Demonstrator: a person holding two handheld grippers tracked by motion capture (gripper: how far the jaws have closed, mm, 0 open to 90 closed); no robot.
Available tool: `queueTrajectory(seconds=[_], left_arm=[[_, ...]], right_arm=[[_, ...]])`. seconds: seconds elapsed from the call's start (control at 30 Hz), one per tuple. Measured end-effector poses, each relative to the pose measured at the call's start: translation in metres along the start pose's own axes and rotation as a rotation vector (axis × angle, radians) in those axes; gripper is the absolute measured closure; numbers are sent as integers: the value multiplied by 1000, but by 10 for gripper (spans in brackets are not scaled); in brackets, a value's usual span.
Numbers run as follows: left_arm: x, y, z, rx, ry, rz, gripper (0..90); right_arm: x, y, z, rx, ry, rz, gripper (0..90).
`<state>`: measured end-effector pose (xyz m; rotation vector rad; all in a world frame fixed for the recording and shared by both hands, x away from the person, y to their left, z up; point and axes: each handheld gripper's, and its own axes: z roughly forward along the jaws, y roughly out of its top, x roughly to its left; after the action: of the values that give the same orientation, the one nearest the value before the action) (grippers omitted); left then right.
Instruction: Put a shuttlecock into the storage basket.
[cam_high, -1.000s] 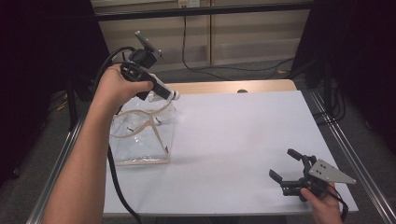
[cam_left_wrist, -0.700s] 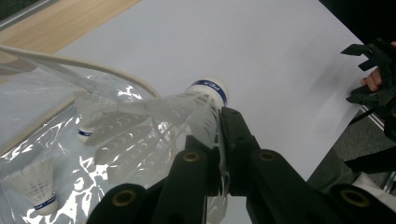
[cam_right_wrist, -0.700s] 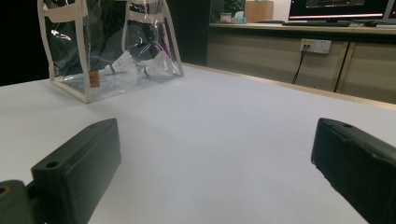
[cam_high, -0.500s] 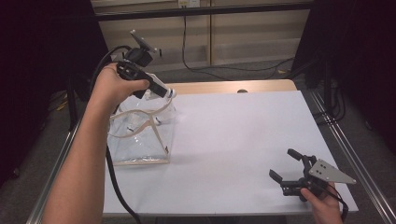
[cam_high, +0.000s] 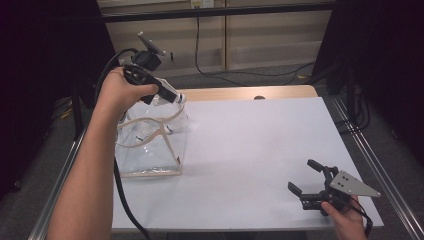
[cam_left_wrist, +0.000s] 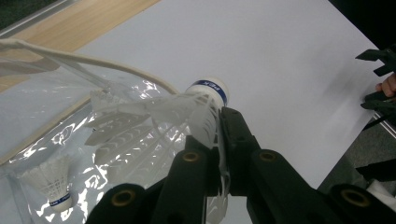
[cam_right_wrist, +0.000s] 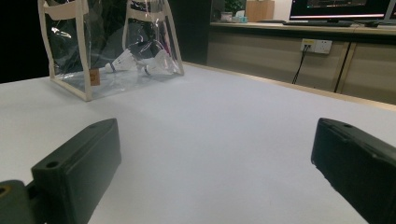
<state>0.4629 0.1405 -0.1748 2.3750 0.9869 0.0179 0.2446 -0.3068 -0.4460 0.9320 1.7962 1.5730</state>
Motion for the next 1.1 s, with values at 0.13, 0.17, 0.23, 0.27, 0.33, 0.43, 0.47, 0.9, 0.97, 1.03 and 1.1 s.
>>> queueTrajectory(seconds=[0.13,0.17,0.23,0.27,0.33,0.43,0.47,0.9,0.97,1.03,1.1], left_arm=[[2,0,0,-6,5,-5,876],[3,0,0,-6,10,-6,875],[4,-1,0,-6,16,-6,875],[5,-1,0,-13,16,-13,876],[7,-2,0,-6,18,-11,875],[9,-3,1,-7,21,-10,876],[10,-3,1,-7,25,-10,875],[21,-9,2,-20,40,-51,875],[22,-10,3,-19,40,-52,875],[24,-10,3,-18,39,-49,874],[24,-11,4,-16,42,-49,874]], right_arm=[[0,0,0,-1,-3,-3,10],[0,0,0,0,-3,2,10],[0,0,0,0,-3,2,10],[0,0,0,-1,-2,-2,10],[0,0,0,0,0,0,10],[0,0,0,0,0,0,10],[0,0,0,0,0,1,10],[0,0,0,-1,-2,-2,10],[0,0,0,0,-1,-1,10],[0,0,0,0,1,-2,10],[0,0,0,1,0,-5,10]])
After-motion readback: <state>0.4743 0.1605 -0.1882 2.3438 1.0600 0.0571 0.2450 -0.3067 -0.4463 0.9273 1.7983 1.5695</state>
